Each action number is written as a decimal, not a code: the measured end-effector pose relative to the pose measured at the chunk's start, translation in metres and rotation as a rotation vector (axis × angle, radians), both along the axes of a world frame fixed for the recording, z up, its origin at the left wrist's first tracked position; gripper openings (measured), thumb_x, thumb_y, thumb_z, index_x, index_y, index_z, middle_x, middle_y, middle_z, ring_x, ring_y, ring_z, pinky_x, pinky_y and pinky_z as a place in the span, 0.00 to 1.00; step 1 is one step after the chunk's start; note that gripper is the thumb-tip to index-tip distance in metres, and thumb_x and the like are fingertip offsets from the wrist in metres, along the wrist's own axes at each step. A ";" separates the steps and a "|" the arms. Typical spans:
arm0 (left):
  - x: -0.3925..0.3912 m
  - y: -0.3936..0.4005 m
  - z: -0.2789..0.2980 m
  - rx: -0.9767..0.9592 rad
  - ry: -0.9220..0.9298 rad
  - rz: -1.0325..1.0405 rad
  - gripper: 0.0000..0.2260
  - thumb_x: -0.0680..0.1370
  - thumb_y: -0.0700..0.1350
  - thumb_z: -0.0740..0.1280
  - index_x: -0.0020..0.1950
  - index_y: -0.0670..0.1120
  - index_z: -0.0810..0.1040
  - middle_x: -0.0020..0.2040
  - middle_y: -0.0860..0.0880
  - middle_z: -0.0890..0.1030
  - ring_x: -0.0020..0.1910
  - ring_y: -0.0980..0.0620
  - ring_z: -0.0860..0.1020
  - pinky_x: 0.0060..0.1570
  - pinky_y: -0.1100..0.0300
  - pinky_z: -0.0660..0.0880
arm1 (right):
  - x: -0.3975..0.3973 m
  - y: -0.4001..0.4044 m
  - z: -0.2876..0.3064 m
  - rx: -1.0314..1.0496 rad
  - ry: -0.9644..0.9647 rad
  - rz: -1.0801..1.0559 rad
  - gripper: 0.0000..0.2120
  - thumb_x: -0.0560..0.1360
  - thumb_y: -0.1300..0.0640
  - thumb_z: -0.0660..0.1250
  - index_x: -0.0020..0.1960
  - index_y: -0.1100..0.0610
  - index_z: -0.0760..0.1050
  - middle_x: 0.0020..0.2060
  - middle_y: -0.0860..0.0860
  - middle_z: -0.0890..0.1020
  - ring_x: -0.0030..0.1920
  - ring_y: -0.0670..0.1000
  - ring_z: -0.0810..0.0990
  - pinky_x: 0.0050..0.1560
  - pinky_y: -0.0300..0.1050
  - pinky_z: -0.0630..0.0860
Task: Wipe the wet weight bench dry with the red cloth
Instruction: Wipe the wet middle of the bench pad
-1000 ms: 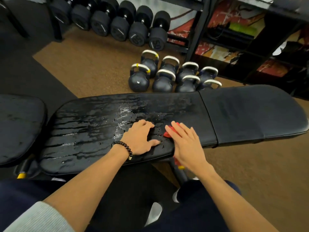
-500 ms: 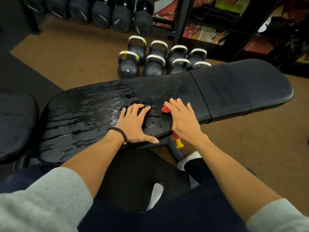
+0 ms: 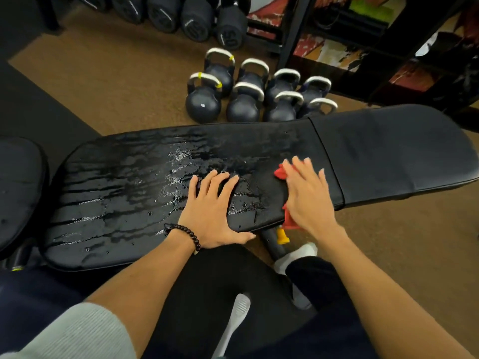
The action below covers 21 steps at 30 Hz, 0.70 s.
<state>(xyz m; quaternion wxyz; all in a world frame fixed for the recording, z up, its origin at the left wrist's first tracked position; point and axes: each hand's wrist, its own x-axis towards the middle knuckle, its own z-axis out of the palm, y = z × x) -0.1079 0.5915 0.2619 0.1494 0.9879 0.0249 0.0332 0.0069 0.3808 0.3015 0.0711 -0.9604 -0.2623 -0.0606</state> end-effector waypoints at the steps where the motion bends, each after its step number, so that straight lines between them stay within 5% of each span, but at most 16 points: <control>1: 0.000 0.000 0.000 -0.003 -0.001 0.001 0.58 0.58 0.84 0.54 0.80 0.50 0.55 0.76 0.50 0.60 0.78 0.45 0.53 0.74 0.37 0.48 | 0.015 0.008 0.002 0.028 0.025 -0.071 0.25 0.80 0.62 0.57 0.77 0.55 0.64 0.77 0.54 0.64 0.79 0.60 0.56 0.75 0.65 0.55; 4: 0.000 0.000 0.000 -0.017 -0.012 -0.008 0.58 0.58 0.84 0.56 0.79 0.50 0.57 0.76 0.49 0.61 0.78 0.45 0.54 0.74 0.36 0.49 | 0.022 0.043 0.001 0.029 -0.013 -0.150 0.24 0.81 0.59 0.58 0.77 0.59 0.62 0.76 0.58 0.64 0.77 0.65 0.57 0.74 0.66 0.59; 9: 0.000 0.001 0.000 -0.048 -0.007 -0.004 0.58 0.58 0.84 0.56 0.80 0.50 0.57 0.76 0.50 0.61 0.78 0.45 0.54 0.75 0.37 0.49 | -0.014 0.022 0.001 -0.004 0.093 0.141 0.32 0.77 0.63 0.63 0.79 0.56 0.59 0.79 0.54 0.60 0.80 0.59 0.52 0.77 0.60 0.51; 13: 0.005 0.004 0.008 -0.051 0.016 0.004 0.55 0.61 0.85 0.50 0.79 0.53 0.58 0.75 0.52 0.62 0.77 0.46 0.56 0.75 0.39 0.52 | 0.050 0.005 0.017 0.069 0.059 -0.083 0.26 0.78 0.65 0.59 0.76 0.59 0.64 0.76 0.58 0.65 0.78 0.62 0.58 0.76 0.62 0.55; 17: 0.025 0.003 0.019 -0.133 -0.088 0.121 0.41 0.68 0.81 0.51 0.71 0.56 0.68 0.65 0.52 0.68 0.68 0.47 0.66 0.70 0.45 0.62 | 0.092 0.042 0.019 0.147 0.046 -0.221 0.20 0.77 0.62 0.59 0.68 0.59 0.71 0.71 0.61 0.67 0.70 0.65 0.67 0.70 0.61 0.65; 21: 0.050 0.010 0.014 -0.190 0.013 0.237 0.43 0.68 0.80 0.48 0.76 0.58 0.60 0.77 0.51 0.59 0.78 0.47 0.53 0.74 0.37 0.48 | 0.045 0.043 0.009 0.030 -0.015 -0.067 0.23 0.81 0.53 0.59 0.75 0.59 0.65 0.71 0.59 0.69 0.73 0.62 0.65 0.71 0.60 0.63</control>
